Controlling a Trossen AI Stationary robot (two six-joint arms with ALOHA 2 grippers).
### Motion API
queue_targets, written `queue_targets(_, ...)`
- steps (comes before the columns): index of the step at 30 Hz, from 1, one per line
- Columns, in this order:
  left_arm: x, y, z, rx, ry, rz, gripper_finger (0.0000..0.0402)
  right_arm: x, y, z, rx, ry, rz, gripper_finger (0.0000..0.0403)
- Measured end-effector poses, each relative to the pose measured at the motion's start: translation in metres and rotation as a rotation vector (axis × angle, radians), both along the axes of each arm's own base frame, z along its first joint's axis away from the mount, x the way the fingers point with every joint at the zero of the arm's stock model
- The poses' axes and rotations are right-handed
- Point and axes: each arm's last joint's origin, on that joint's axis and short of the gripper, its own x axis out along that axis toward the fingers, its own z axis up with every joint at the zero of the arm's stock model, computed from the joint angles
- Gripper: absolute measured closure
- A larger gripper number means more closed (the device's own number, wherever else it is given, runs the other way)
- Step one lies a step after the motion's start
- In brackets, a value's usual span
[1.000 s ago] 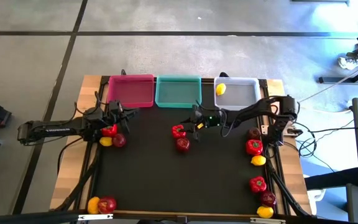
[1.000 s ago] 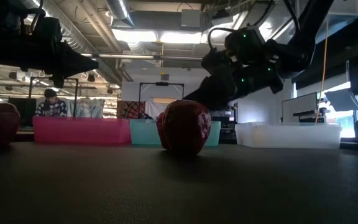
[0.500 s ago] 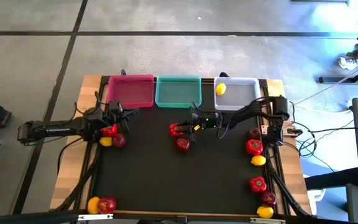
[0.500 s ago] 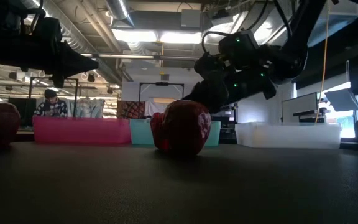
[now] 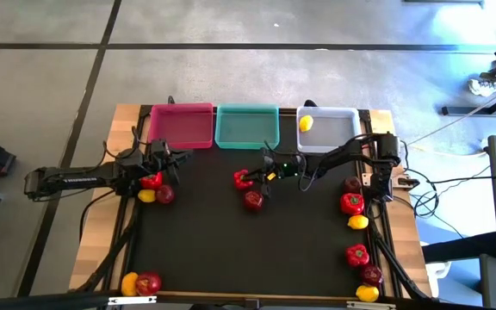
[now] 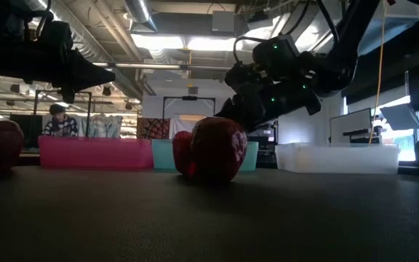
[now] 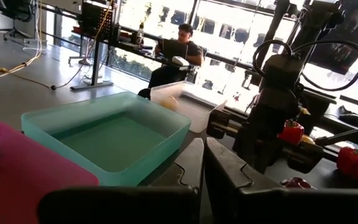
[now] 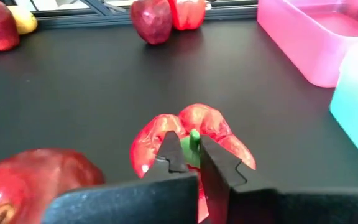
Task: Sort produce into baskets
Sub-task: Put the red bell pepper into the green bin
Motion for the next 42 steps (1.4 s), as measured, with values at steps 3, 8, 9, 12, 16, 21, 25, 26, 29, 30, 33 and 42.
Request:
queue_targets(3, 0.000, 0.000, 0.000, 0.000, 0.000, 0.000, 0.0391, 0.000, 0.000, 0.000, -0.005, 0.000, -0.012, 0.0401)
queue_targets(8, 0.000, 0.000, 0.000, 0.000, 0.000, 0.000, 0.0391, 0.000, -0.001, 0.000, -0.013, -0.001, -0.033, 0.0402)
queue_targets(9, 0.000, 0.000, 0.000, 0.000, 0.000, 0.000, 0.0391, 0.000, -0.001, 0.000, -0.014, -0.002, -0.037, 0.0402)
queue_targets(12, 0.000, 0.000, 0.000, 0.000, 0.000, 0.000, 0.0391, 0.000, -0.001, 0.001, -0.016, -0.006, -0.038, 0.0402)
queue_targets(16, 0.000, 0.000, 0.000, -0.004, -0.002, 0.000, 0.0391, 0.000, -0.002, 0.002, -0.027, -0.009, -0.066, 0.0403)
queue_targets(21, 0.000, 0.000, 0.000, -0.004, -0.002, 0.000, 0.0391, 0.000, -0.003, 0.002, -0.052, -0.009, -0.097, 0.0403)
queue_targets(25, 0.000, 0.000, 0.000, -0.004, -0.002, 0.000, 0.0391, 0.000, -0.003, 0.002, -0.069, -0.009, -0.099, 0.0403)
queue_targets(26, 0.000, 0.000, 0.000, -0.004, -0.002, 0.000, 0.0391, 0.000, -0.003, 0.002, -0.069, -0.009, -0.098, 0.0403)
queue_targets(29, 0.000, 0.000, 0.000, -0.005, -0.002, 0.000, 0.0391, 0.000, -0.003, 0.002, -0.064, -0.009, -0.095, 0.0402)
queue_targets(30, 0.000, 0.000, 0.000, -0.005, -0.002, 0.000, 0.0391, 0.000, -0.003, 0.002, -0.063, -0.009, -0.095, 0.0402)
queue_targets(33, 0.000, 0.000, 0.000, -0.006, -0.003, 0.000, 0.0391, 0.000, -0.003, 0.002, -0.063, -0.009, -0.095, 0.0402)
queue_targets(42, 0.000, 0.000, 0.000, -0.006, -0.003, 0.000, 0.0391, 0.010, -0.004, 0.014, -0.075, -0.047, -0.092, 0.0329)
